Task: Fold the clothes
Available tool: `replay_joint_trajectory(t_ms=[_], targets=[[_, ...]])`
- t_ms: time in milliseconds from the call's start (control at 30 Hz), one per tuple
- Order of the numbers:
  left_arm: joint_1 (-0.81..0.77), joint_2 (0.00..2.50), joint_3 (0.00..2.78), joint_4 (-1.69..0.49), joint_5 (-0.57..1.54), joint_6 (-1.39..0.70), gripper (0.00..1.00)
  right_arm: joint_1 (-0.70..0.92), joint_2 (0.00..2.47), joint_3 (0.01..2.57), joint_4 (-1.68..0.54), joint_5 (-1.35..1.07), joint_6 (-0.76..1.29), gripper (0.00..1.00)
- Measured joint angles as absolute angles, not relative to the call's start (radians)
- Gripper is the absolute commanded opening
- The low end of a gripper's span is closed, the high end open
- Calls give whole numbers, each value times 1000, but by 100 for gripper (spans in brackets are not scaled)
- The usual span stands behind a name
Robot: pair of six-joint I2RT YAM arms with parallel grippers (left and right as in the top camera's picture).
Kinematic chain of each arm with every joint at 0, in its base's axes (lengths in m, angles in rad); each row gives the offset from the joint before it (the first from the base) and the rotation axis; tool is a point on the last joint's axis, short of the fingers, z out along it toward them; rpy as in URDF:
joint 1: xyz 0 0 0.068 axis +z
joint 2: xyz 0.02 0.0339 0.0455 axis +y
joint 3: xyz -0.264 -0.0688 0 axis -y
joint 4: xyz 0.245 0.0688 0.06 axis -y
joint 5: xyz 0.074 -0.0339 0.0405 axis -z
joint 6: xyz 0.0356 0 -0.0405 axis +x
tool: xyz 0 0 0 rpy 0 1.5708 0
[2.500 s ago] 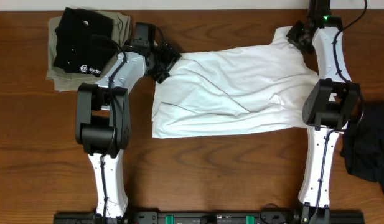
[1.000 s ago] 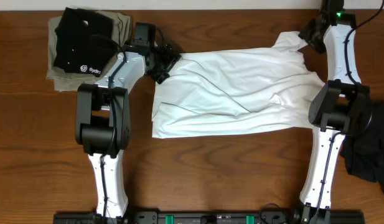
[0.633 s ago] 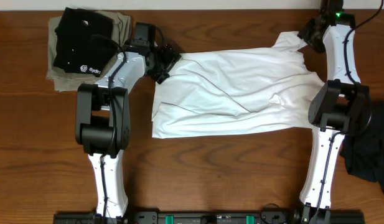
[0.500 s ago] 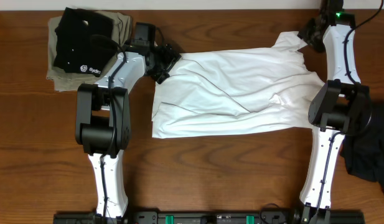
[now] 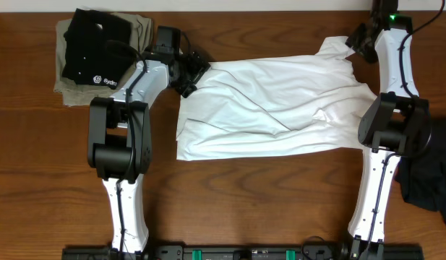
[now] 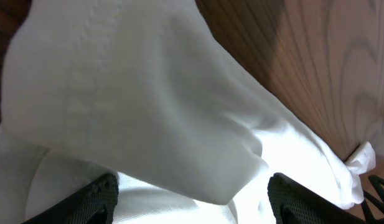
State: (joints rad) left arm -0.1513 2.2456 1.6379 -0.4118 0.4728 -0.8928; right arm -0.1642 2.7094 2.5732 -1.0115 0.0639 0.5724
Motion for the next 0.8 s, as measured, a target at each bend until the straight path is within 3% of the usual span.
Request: replay_joint_trajectory(t_ms=[800], targets=[[-151, 2246, 1638, -391, 472, -893, 80, -165, 2709, 2504, -940, 64, 569, 47]])
